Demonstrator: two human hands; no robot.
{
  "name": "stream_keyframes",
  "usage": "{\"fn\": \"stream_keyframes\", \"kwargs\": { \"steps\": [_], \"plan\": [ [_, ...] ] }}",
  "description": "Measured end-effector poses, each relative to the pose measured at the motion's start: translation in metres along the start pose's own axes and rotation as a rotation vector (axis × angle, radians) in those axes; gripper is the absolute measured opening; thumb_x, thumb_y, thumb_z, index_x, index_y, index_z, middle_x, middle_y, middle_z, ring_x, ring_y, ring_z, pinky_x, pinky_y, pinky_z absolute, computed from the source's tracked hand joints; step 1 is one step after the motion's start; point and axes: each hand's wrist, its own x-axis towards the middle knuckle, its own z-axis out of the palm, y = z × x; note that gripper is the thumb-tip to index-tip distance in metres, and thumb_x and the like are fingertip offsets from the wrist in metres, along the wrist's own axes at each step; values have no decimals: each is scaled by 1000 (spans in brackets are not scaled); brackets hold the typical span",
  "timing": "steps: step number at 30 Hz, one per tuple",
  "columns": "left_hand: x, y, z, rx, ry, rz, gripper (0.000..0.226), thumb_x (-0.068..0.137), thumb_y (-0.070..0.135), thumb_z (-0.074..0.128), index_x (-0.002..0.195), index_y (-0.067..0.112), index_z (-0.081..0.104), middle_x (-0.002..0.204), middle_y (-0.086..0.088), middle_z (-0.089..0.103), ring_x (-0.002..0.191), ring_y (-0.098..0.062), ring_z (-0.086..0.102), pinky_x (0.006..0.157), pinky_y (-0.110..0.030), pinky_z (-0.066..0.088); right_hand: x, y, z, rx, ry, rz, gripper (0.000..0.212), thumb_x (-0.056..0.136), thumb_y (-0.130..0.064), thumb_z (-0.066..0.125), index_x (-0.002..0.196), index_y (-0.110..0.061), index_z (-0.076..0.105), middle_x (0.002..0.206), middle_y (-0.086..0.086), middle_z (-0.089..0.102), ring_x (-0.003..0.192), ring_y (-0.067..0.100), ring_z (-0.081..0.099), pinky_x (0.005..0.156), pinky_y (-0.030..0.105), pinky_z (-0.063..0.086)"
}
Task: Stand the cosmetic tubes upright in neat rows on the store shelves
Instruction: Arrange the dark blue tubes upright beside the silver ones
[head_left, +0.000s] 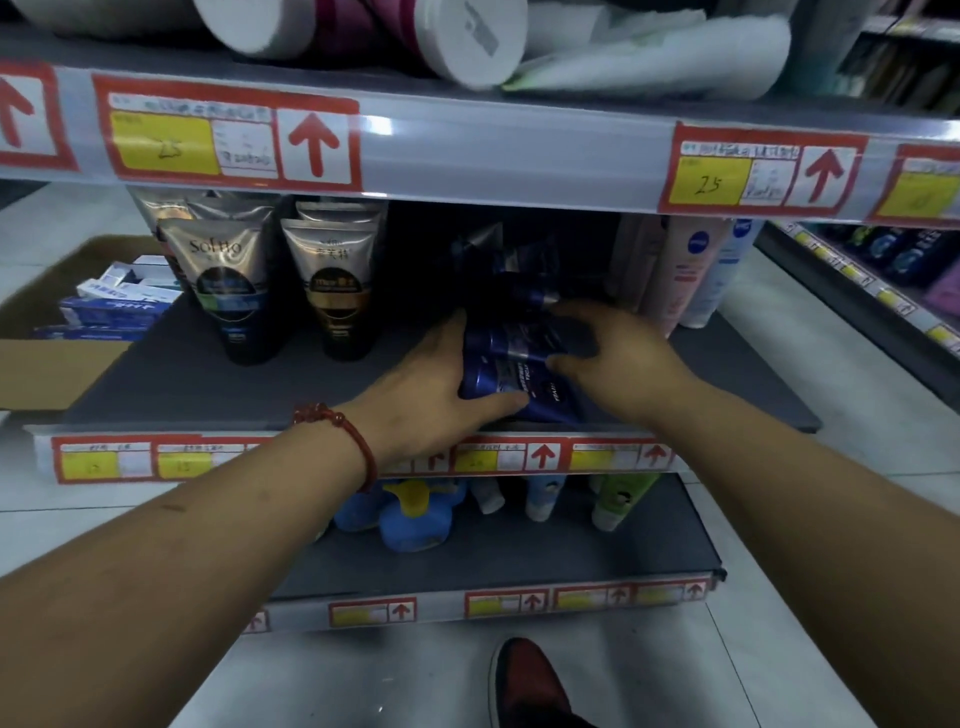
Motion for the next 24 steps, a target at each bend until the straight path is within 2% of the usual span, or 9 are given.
{"fn": "stream_keyframes", "kwargs": {
  "steps": [5,8,11,13,16,19,21,22,24],
  "plan": [
    [18,6,20,-30,28,31,78,86,53,71,150,28,33,142,3,48,129,-14,45,110,-35,41,9,11,6,49,30,12,52,94,-31,63,144,-23,49,146,-2,51,130,17,49,86,7,26],
    [26,9,33,-13,65,7,82,85,60,68,151,28,30,142,0,46,129,-17,44,109,-34,40,14,17,10,97,39,10,48,96,-32,60,143,-25,50,143,-4,54,127,16,52,88,10,30],
    [32,10,37,-20,50,-13,86,80,72,59,149,30,32,141,1,48,128,-18,46,108,-41,43,20,22,14,117,50,12,46,98,-32,57,142,-24,51,141,-2,56,125,17,54,88,14,33],
    [34,11,35,-26,25,-18,77,87,72,52,150,33,33,142,4,48,129,-16,46,109,-39,42,24,22,15,132,57,21,46,98,-33,55,143,-24,50,141,-1,55,124,19,54,88,17,35],
    [35,13,25,-206,16,-74,63,97,69,35,151,36,36,149,8,47,136,-13,44,114,-36,35,29,17,15,117,88,10,43,101,-34,50,142,-23,50,141,2,55,125,20,53,89,19,34],
    [40,14,18,-483,165,-249,67,97,71,25,149,33,43,150,4,50,136,-17,47,118,-41,32,39,3,13,158,91,-4,37,103,-35,43,137,-24,54,135,1,59,119,20,55,86,22,36],
    [54,6,17,-694,301,-395,74,93,75,28,148,29,47,146,-1,55,131,-22,53,115,-45,37,53,-7,17,325,84,35,36,104,-39,39,127,-21,60,124,-1,61,111,19,56,84,25,37],
    [60,1,15,-831,340,-448,82,86,81,33,147,28,48,144,-2,57,129,-24,56,113,-47,39,60,-12,19,517,90,92,39,103,-45,38,118,-19,64,115,-4,64,104,17,58,84,27,39],
    [77,-12,15,-1097,341,-432,100,66,91,46,146,30,50,141,-2,61,127,-26,59,112,-49,40,76,-19,23,998,72,233,46,101,-53,36,107,-18,66,104,-4,69,94,14,65,82,28,50]
  ]
}}
